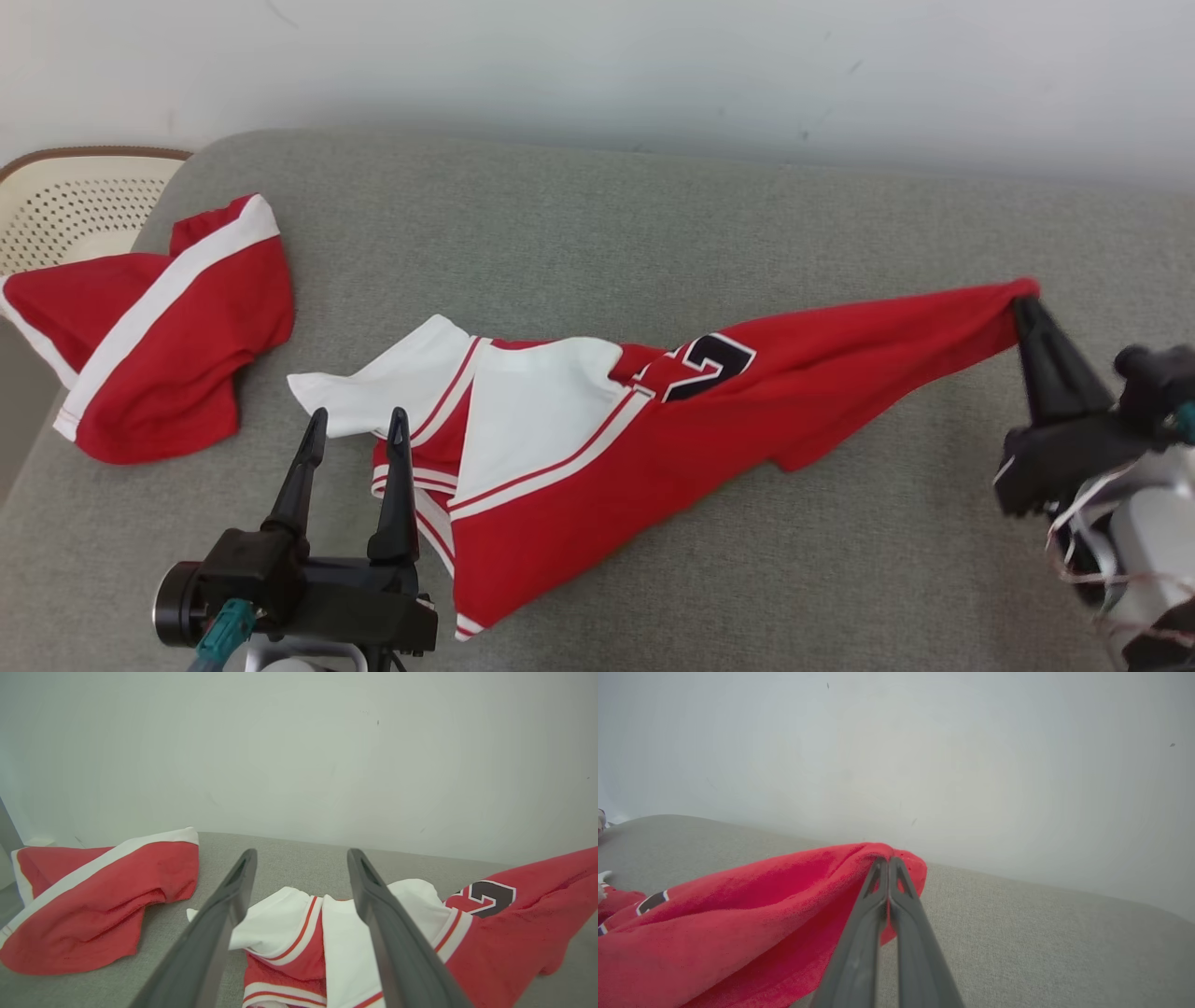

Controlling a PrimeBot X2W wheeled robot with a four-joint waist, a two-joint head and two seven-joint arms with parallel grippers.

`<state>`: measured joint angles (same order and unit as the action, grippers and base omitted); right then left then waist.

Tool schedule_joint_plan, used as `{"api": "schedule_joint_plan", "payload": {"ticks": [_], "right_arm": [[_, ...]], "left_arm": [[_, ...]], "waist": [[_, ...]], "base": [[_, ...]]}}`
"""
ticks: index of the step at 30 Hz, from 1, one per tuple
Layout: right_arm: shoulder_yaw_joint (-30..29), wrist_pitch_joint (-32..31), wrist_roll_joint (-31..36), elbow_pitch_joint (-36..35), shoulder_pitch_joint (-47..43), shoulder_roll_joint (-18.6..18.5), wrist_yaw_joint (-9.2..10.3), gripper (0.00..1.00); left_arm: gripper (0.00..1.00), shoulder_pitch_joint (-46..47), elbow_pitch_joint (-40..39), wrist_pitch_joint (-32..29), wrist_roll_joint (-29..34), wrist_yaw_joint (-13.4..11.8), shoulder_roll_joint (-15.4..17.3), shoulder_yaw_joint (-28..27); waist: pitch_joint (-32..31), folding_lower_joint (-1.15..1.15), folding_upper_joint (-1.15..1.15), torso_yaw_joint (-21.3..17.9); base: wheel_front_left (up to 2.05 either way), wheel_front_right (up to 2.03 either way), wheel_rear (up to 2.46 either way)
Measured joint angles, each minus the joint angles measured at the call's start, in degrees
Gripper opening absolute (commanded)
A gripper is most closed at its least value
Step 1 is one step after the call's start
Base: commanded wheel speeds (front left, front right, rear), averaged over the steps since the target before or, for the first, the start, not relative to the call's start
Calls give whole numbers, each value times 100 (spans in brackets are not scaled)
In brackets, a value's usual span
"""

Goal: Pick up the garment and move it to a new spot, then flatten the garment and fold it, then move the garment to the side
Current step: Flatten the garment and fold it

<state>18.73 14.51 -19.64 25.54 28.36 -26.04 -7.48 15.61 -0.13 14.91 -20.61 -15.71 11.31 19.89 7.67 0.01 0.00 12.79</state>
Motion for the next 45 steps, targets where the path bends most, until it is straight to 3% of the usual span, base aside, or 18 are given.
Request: {"api": "schedule_joint_plan", "payload": {"ticks": [10,18,20,29,35,39,45], "right_arm": [[505,22,-9,-26,-1415,349,0,0],[156,59,-77,47,-1837,688,0,0],[45,62,-108,-1,-1848,749,0,100],[-832,63,-258,-686,-2210,798,0,100],[-1716,2,264,-1868,-2453,976,0,100],[-1830,-256,542,-2594,-2524,1072,0,100],[-1475,-682,708,-3242,-2820,1210,0,100]], "left_arm": [[100,-14,-10,0,151,100,-85,-123],[100,-62,9,0,178,123,-10,-209],[100,-99,12,0,177,122,13,-215],[100,-254,-76,-158,177,94,185,-211],[100,-438,-304,-272,209,-74,356,-343],[100,-556,-464,-326,246,-164,441,-382],[100,-773,-576,-430,254,-233,543,-393]], "waist": [[63,0,0,-310],[69,0,0,-596],[47,0,0,-660],[-165,-1,0,-809],[-334,-1,0,-970],[-448,-1,0,-1056],[-642,-1,0,-1110]], "base": [[0,0,0],[0,0,0],[0,0,0],[0,0,0],[0,0,0],[0,0,0],[0,0,0]]}}
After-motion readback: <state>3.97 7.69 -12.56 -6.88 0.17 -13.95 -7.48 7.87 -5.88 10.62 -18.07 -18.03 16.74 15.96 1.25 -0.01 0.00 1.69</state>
